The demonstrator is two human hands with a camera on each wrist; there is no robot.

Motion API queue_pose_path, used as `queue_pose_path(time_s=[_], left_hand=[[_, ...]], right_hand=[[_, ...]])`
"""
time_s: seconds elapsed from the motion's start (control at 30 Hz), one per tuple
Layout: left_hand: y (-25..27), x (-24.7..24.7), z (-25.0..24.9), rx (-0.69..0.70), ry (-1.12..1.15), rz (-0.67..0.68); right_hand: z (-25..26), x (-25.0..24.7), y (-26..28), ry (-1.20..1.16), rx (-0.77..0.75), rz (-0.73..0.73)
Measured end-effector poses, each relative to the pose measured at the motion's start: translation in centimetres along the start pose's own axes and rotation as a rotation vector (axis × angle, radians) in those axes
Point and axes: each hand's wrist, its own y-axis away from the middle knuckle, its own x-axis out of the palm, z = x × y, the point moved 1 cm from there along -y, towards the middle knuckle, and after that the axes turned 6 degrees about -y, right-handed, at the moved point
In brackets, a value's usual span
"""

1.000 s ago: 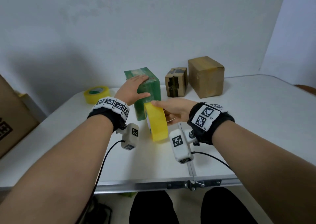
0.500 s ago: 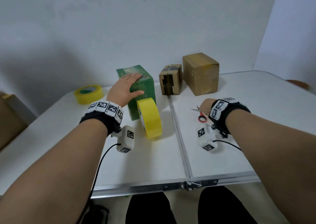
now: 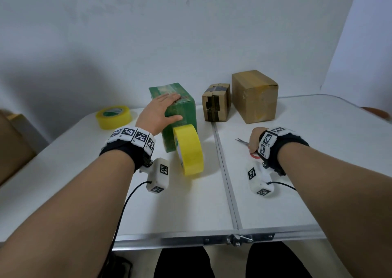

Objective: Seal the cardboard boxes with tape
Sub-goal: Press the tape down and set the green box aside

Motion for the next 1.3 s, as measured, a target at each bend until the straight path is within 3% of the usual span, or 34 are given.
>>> queue_pose_path(time_s=[0.13,0.3,0.43,0.5,0.63,0.73,0.87,0.97,1.03,1.1,1.2,1.3], left_hand=[[0.1,-0.1,-0.2,-0.005,0.008,0.002],[0.3,-0.4,-0.5,0.002,0.022,0.012],[0.4,-0.5,-0.5,-0.006,0.009,0.021],[0.2,-0.4,-0.4,0.003,-0.01,0.027],[-0.1,-0.3,0.4,0.068,0.031,0.022],[-0.4,-0.4,1.0,0.162,0.082,-0.014],[-1.0,-0.3,1.5,0.195,0.125,-0.008],[-1.4,-0.6,1.5,0.051,0.271,0.138],[-1.6,-1.4,1.6,-0.124,0.681,0.242],[-1.4,-2.3,1.8,-0.257,0.928,0.163],[-0.1,-3.3,1.8,-0.448,1.013,0.001],[2.1,-3.3,1.1,-0.684,0.82,0.029]], right_hand=[[1.0,-1.0,4.1,0.145,-0.039,0.054],[0.8,-0.7,6.2,0.103,-0.031,0.025],[2.5,-2.9,10.9,-0.193,-0.117,-0.203],[3.5,-4.9,12.4,-0.419,-0.204,-0.319],[6.3,-8.3,14.1,-0.757,-0.52,-0.537],[9.4,-10.0,15.4,-0.815,-0.735,-0.539],[11.8,-10.7,15.4,-0.597,-0.872,-0.514],[12.4,-10.9,15.4,-0.546,-0.934,-0.545],[12.4,-11.2,15.2,-0.523,-0.931,-0.54],[12.2,-11.3,15.0,-0.499,-0.926,-0.543],[12.1,-11.1,14.9,-0.468,-0.909,-0.556],[12.8,-11.2,14.9,-0.434,-0.841,-0.598]])
